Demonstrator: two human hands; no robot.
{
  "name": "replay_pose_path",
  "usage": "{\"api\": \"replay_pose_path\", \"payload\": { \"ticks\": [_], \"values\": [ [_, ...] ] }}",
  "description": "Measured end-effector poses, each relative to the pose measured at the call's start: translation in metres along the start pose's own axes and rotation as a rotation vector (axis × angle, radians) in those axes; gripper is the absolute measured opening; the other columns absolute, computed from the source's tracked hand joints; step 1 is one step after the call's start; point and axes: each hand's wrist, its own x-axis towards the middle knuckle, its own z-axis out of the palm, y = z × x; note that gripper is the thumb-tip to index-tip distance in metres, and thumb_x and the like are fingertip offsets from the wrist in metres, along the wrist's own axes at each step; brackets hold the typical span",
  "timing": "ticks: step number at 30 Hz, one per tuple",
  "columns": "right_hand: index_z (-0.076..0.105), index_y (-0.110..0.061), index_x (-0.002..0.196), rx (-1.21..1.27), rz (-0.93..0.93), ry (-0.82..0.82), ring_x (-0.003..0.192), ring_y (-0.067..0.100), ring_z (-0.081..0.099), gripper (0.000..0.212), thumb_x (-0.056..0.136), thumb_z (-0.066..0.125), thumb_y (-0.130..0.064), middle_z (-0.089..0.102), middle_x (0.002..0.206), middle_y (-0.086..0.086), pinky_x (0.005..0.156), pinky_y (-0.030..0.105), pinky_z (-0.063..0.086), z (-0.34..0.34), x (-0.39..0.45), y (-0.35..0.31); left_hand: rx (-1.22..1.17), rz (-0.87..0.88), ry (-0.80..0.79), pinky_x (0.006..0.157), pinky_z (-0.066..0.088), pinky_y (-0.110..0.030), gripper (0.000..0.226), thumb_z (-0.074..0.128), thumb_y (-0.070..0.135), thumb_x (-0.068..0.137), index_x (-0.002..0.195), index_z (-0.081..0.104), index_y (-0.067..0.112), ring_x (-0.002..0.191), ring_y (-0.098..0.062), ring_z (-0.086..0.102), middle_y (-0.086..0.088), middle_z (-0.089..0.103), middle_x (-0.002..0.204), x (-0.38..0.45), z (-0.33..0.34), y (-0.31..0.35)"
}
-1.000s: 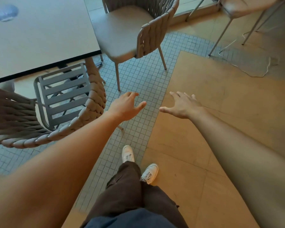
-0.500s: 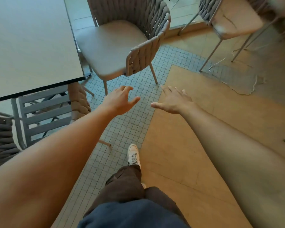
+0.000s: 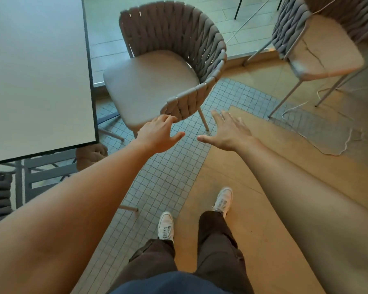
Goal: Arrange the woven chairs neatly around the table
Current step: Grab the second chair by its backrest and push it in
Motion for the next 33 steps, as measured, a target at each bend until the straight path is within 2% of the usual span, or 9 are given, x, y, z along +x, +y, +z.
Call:
{"api": "replay_pose_path", "payload": {
  "ticks": [4, 7, 14, 21, 29, 31, 33],
  "values": [
    [0.001, -0.032, 0.163, 0.008, -0.049, -0.018, 0.157, 0.029, 0.003, 0.115, 0.077, 0.048, -0.091, 0.003, 0.172, 0.010, 0.125, 0.055, 0.008, -0.013, 0.053, 0.034, -0.034, -0.077, 0.040, 0.095, 0.054, -0.046, 0.067, 0.045, 0.068, 0.094, 0.143, 0.046, 0.022, 0.124, -0.024, 0.057, -0.003, 0.051, 0.148, 0.048, 0.004, 0.021],
    [-0.002, -0.032, 0.163, -0.035, -0.111, -0.017, 0.157, 0.031, 0.000, 0.117, 0.075, 0.045, -0.094, -0.002, 0.172, 0.011, 0.125, 0.055, 0.006, -0.024, 0.094, 0.060, -0.042, -0.132, 0.033, 0.101, 0.052, -0.047, 0.068, 0.044, 0.067, 0.095, 0.145, 0.047, 0.022, 0.129, -0.023, 0.054, -0.003, 0.049, 0.150, 0.083, 0.014, 0.040],
    [-0.001, -0.029, 0.164, -0.157, -0.281, -0.056, 0.157, 0.032, 0.000, 0.116, 0.078, 0.044, -0.092, 0.000, 0.172, 0.012, 0.124, 0.055, 0.000, -0.050, 0.168, 0.095, -0.042, -0.245, 0.086, 0.108, 0.046, -0.046, 0.067, 0.048, 0.064, 0.094, 0.145, 0.048, 0.021, 0.136, -0.025, 0.049, -0.005, 0.048, 0.152, 0.134, 0.026, 0.073],
    [0.006, -0.027, 0.164, -0.203, -0.393, -0.071, 0.157, 0.032, 0.003, 0.112, 0.080, 0.047, -0.088, 0.004, 0.172, 0.011, 0.124, 0.056, 0.001, -0.070, 0.229, 0.102, -0.069, -0.289, 0.111, 0.107, 0.046, -0.045, 0.064, 0.050, 0.061, 0.094, 0.143, 0.049, 0.020, 0.132, -0.025, 0.052, -0.006, 0.051, 0.148, 0.177, 0.019, 0.073],
    [0.008, -0.022, 0.165, -0.333, -0.489, -0.075, 0.157, 0.031, -0.004, 0.114, 0.081, 0.057, -0.081, 0.010, 0.171, 0.011, 0.124, 0.056, -0.008, -0.067, 0.298, 0.092, -0.018, -0.249, 0.007, 0.122, 0.025, -0.046, 0.078, 0.059, 0.059, 0.090, 0.152, 0.037, 0.017, 0.147, -0.027, 0.033, -0.009, 0.035, 0.160, 0.248, 0.031, 0.049],
    [0.007, -0.022, 0.165, -0.396, -0.528, -0.100, 0.157, 0.031, -0.003, 0.114, 0.081, 0.060, -0.078, 0.010, 0.171, 0.011, 0.124, 0.057, -0.007, -0.062, 0.317, 0.089, -0.010, -0.233, -0.043, 0.122, 0.024, -0.045, 0.081, 0.062, 0.059, 0.088, 0.153, 0.035, 0.019, 0.147, -0.027, 0.033, -0.008, 0.036, 0.159, 0.268, 0.037, 0.040],
    [0.006, -0.022, 0.164, -0.445, -0.558, -0.128, 0.157, 0.031, -0.003, 0.113, 0.082, 0.062, -0.076, 0.010, 0.171, 0.011, 0.123, 0.057, -0.008, -0.059, 0.333, 0.087, -0.005, -0.232, -0.085, 0.120, 0.028, -0.044, 0.079, 0.063, 0.061, 0.086, 0.150, 0.038, 0.021, 0.143, -0.025, 0.039, -0.006, 0.044, 0.153, 0.282, 0.044, 0.034]
  ]
}}
